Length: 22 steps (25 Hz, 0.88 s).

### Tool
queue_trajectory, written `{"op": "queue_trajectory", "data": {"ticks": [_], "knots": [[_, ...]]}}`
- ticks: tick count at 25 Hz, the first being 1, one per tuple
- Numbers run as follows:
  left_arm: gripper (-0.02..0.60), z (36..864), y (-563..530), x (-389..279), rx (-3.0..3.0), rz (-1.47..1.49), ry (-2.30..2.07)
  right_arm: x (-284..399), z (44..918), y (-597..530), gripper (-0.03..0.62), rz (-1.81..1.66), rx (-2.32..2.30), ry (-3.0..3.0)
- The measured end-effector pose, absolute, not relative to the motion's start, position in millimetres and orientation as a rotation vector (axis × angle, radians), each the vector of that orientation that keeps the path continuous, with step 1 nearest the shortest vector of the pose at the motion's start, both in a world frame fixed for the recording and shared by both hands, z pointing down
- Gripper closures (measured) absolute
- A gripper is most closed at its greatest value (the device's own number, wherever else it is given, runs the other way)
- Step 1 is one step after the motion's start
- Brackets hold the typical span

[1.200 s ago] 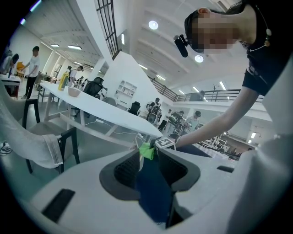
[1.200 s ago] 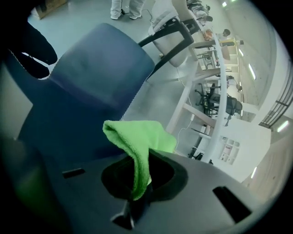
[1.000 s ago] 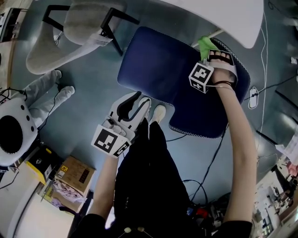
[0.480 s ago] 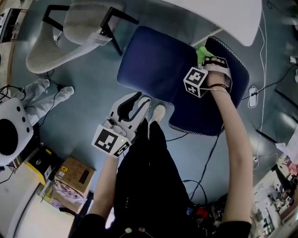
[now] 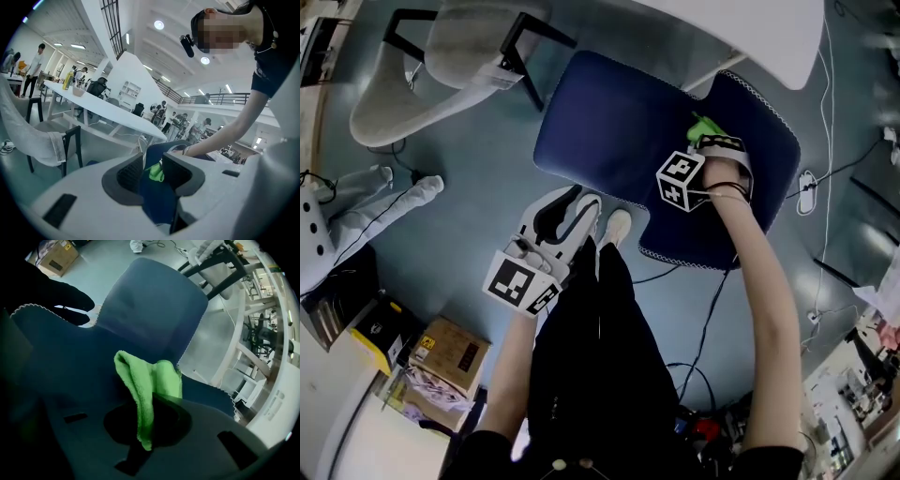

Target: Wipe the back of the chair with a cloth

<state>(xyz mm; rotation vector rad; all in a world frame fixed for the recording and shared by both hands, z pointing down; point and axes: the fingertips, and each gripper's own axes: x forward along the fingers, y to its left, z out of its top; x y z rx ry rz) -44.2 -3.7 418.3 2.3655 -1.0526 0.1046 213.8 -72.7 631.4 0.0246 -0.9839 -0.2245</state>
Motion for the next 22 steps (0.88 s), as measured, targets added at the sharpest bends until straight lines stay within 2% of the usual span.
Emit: {"op": "queue_trajectory", "data": {"ticks": [15,22], "knots": [[0.451,419,3,-47,2.373,0.093,-1.037,200,631,-19,0.576,-0.14,-0.033,-1.012],[0.451,423,4,-47,2.373,0.099,-1.019,177,635,28,0.576,0.052,-0.094,-1.097]]}}
